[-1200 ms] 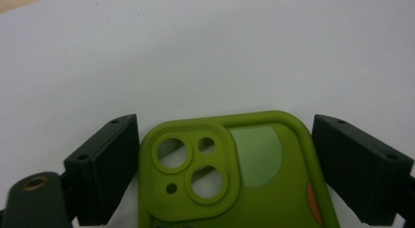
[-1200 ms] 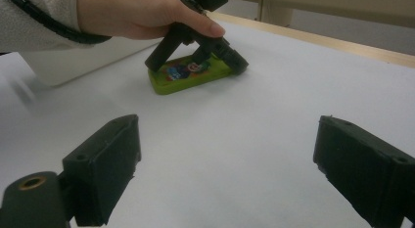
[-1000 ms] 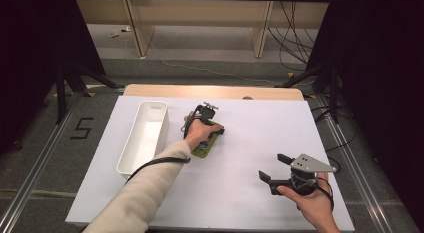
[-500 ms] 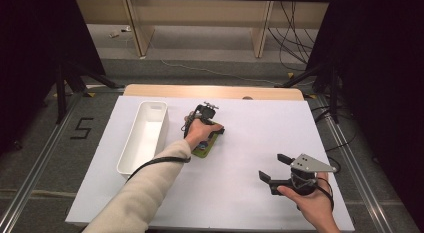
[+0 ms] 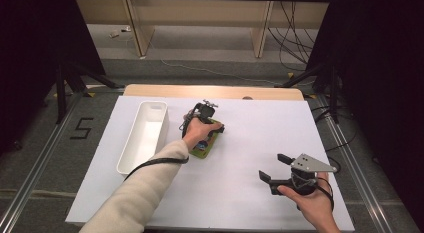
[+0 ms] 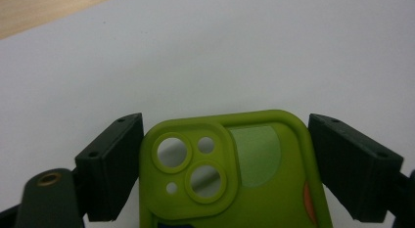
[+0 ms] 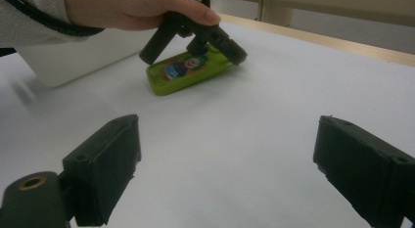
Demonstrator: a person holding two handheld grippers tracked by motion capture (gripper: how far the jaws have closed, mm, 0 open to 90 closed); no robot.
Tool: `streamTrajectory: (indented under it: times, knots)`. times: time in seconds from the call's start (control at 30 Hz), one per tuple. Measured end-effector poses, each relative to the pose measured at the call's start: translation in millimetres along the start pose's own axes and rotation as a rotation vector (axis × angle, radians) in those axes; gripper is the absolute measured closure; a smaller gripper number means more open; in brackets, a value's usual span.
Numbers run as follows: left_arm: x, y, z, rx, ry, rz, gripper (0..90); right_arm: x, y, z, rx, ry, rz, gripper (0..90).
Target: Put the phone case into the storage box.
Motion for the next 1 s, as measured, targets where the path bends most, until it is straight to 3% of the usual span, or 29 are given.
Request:
streamTrajectory:
  times: [0.6,1.0]
  knots:
    - [-8.1,-2.8,-29.6,0.037,-0.119,-0.004,16.3,0.1,-0.1,0.3,0.0,-0.001,0.001,11.5]
    - [-11.5,0.2,-48.7,0.045,-0.173,-0.006,16.5,-0.2,0.3,0.3,0.004,-0.002,0.003,11.5]
Point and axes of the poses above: each handheld gripper's, and its own axes: z roughly forward along the jaws, x roughly out of its underside, y roughly to its left, the point moved 3 cm from there along z, roughly forward along the jaws, and after that the axes turned 4 degrees about -z, right-handed, at the moved point
